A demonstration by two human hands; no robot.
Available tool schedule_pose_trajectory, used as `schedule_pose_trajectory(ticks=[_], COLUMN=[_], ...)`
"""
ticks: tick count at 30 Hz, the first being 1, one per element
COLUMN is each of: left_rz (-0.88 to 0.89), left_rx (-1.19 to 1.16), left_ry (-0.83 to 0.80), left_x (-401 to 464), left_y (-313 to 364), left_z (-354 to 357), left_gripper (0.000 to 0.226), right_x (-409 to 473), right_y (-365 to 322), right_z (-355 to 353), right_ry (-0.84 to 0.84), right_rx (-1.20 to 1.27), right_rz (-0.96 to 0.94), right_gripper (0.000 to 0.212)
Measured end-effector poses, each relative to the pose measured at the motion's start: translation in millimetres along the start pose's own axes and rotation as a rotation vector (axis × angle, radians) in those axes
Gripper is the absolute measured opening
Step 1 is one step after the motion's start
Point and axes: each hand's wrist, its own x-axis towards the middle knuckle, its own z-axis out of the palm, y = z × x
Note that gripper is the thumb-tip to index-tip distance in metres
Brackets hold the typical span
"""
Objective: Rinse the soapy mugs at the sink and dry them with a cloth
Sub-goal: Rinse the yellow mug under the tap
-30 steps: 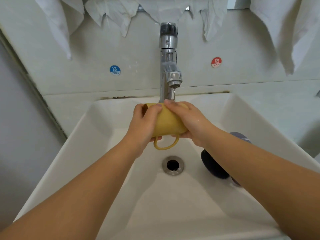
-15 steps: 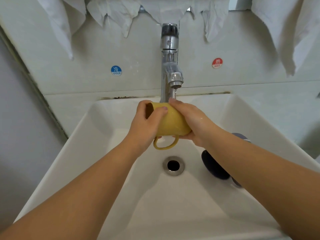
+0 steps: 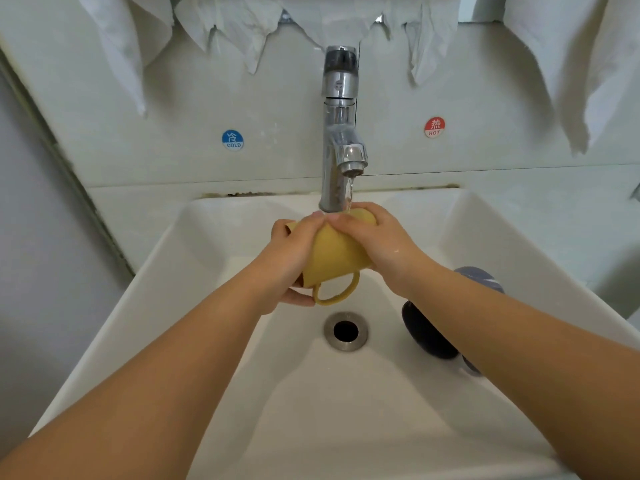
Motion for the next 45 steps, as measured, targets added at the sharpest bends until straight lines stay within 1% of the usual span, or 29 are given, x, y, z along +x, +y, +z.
schedule_pose_trajectory(ticks=[2,5,7,8,10,12,14,16,19,21,23,25,26,27,30,32,34,36,38,40,42,45], left_rz=[0.135,0.289,0.368,0.377,0.327,0.236,0.190,0.207,0.249,0.224,0.168,0.134,0.140,0.160,0.238,0.249,0.238,0.226,0.207,0.158,0.095,0.084], left_rx=[0.053,0.148,0.228,0.237,0.192,0.125,0.074,0.030,0.003,-0.057,-0.144,-0.192,-0.194,-0.186,-0.130,-0.125,-0.147,-0.173,-0.195,-0.224,-0.277,-0.295], left_ry=[0.029,0.074,0.072,0.071,0.081,0.070,0.035,0.011,0.008,0.027,0.047,0.050,0.049,0.050,0.065,0.086,0.104,0.103,0.086,0.077,0.064,-0.052], left_x=[-0.3,0.2,0.4,0.3,0.6,-0.3,-2.1,-2.8,-2.1,-0.9,0.9,1.4,1.5,1.5,1.3,3.1,5.2,6.1,5.3,3.5,3.7,3.8], left_y=[-1.5,-3.8,-6.1,-6.7,-5.3,-2.5,-0.8,0.2,1.7,2.4,2.9,3.4,3.2,2.7,-0.3,-1.0,-0.2,1.1,2.9,7.0,10.8,12.2], left_z=[3.5,4.4,4.4,4.3,3.1,0.7,-1.4,-0.6,2.6,0.8,-3.4,-6.3,-6.1,-4.8,3.3,7.3,9.3,12.4,18.8,26.9,32.1,36.1], left_gripper=[0.043,0.041,0.043,0.044,0.045,0.044,0.041,0.037,0.037,0.040,0.042,0.039,0.037,0.036,0.036,0.036,0.032,0.022,0.011,0.021,0.031,0.035], right_x=[1.6,3.2,3.0,2.6,3.0,3.5,4.6,4.8,5.4,5.4,3.6,2.4,3.0,3.3,5.8,8.4,9.8,10.3,9.4,8.9,10.1,11.9], right_y=[-1.6,-2.5,-3.4,-3.7,-2.4,0.7,3.0,2.0,-2.3,-2.9,-2.3,-0.8,0.0,-0.2,-2.1,-2.7,-5.3,-10.4,-15.0,-16.1,-15.3,-15.9], right_z=[-1.3,-4.6,-7.2,-8.1,-8.9,-8.1,-8.0,-8.4,-8.4,-8.4,-8.3,-7.9,-7.1,-6.1,-4.7,-7.0,-14.2,-25.9,-39.0,-49.3,-55.4,-61.3], right_ry=[0.045,0.048,0.052,0.046,-0.008,-0.091,-0.104,-0.059,0.008,-0.025,-0.120,-0.179,-0.167,-0.136,-0.031,-0.018,-0.072,-0.159,-0.206,-0.185,-0.137,-0.099], right_rx=[0.038,0.084,0.167,0.182,0.160,0.096,0.062,0.056,0.040,0.080,0.126,0.104,0.085,0.071,0.038,0.013,0.016,0.029,0.026,0.002,-0.019,-0.030], right_rz=[0.086,0.265,0.347,0.350,0.293,0.220,0.190,0.176,0.196,0.200,0.176,0.129,0.114,0.112,0.165,0.184,0.195,0.227,0.247,0.237,0.216,0.186], right_gripper=[0.041,0.038,0.036,0.035,0.035,0.045,0.054,0.051,0.039,0.033,0.031,0.040,0.045,0.046,0.040,0.039,0.039,0.040,0.034,0.027,0.026,0.027])
